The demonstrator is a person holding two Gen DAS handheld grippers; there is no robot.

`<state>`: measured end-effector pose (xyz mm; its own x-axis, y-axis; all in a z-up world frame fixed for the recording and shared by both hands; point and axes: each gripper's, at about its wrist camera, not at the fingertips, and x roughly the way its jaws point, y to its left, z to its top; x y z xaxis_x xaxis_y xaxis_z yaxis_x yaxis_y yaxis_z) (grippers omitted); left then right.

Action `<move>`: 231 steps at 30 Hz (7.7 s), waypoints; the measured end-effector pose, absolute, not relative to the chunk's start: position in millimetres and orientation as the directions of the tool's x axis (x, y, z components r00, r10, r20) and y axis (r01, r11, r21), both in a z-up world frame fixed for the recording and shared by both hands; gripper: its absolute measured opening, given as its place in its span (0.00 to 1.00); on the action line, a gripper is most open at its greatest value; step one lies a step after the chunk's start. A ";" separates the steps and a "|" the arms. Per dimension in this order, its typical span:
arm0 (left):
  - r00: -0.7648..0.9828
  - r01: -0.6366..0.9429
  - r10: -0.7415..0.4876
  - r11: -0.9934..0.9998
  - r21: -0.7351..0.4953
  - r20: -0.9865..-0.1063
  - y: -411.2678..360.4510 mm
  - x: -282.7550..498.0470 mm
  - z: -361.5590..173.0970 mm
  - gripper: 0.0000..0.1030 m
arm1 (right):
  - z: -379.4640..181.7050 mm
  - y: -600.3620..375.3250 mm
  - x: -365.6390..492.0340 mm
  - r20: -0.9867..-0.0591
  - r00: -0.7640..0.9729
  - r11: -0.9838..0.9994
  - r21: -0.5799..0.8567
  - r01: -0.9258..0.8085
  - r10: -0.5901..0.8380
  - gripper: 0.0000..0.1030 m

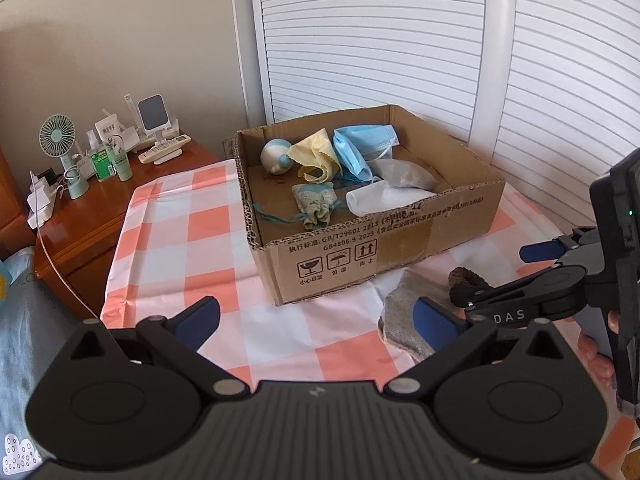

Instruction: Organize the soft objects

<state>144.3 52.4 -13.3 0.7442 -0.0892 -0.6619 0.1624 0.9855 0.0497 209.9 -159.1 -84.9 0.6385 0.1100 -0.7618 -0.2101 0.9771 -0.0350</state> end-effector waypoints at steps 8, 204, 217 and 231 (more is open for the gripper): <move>0.699 0.256 -0.164 0.966 0.029 -0.695 34.4 152.6 -29.7 0.99 | -92.1 -173.6 200.7 -0.768 0.638 0.972 -0.102 -0.211 0.058 1.00; 0.857 0.025 0.011 0.998 0.063 -0.516 50.7 130.2 24.9 0.99 | 20.6 -121.0 264.4 -0.730 0.678 0.956 -0.129 -0.262 0.087 1.00; 0.782 0.013 -0.010 1.000 0.000 -0.623 43.8 116.2 31.3 0.99 | 26.5 -161.8 153.5 -0.722 0.691 0.994 -0.096 -0.055 -0.032 1.00; 0.775 0.005 -0.009 1.000 -0.008 -0.632 37.0 105.1 39.2 0.99 | 39.5 -166.6 127.6 -0.694 0.719 0.997 -0.073 -0.035 -0.026 1.00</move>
<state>105.1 37.0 39.2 0.7752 -0.0094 -0.6316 0.0054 1.0000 -0.0082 127.6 -166.6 39.5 0.7193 -0.0259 -0.6943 -0.0350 0.9967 -0.0734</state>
